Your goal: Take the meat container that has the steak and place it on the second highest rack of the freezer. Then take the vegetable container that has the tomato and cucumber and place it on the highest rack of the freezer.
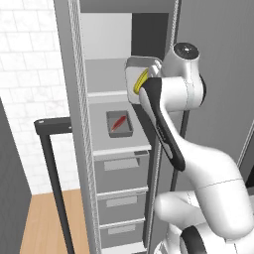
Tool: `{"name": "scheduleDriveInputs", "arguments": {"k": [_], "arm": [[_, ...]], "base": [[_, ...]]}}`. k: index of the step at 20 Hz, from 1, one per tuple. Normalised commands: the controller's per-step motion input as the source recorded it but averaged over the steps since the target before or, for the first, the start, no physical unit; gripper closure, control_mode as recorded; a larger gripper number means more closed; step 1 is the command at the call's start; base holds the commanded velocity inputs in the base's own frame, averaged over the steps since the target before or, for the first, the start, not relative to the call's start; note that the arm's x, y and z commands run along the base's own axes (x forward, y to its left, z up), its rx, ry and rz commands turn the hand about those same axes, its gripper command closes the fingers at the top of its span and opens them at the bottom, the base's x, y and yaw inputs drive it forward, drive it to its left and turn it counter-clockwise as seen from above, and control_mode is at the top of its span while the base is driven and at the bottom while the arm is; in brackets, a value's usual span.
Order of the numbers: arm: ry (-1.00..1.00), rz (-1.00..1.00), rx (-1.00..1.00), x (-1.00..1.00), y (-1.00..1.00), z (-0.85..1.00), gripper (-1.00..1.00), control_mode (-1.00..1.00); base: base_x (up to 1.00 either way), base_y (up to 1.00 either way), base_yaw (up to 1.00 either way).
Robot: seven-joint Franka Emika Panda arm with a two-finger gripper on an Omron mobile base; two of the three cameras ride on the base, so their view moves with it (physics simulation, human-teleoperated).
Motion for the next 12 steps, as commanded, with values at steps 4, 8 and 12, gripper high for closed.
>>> {"name": "scheduleDriveInputs", "arguments": {"k": [4,8,12], "arm": [[0.0,0.04,-0.02,0.41,0.01,0.0,1.0,-1.0],[0.0,0.0,-0.06,0.57,0.13,0.0,1.0,-1.0],[0.0,0.0,-0.04,0.76,0.14,0.0,1.0,-1.0]], "base": [[0.0,0.0,0.0],[0.0,0.0,0.0],[0.0,0.0,0.0]]}}
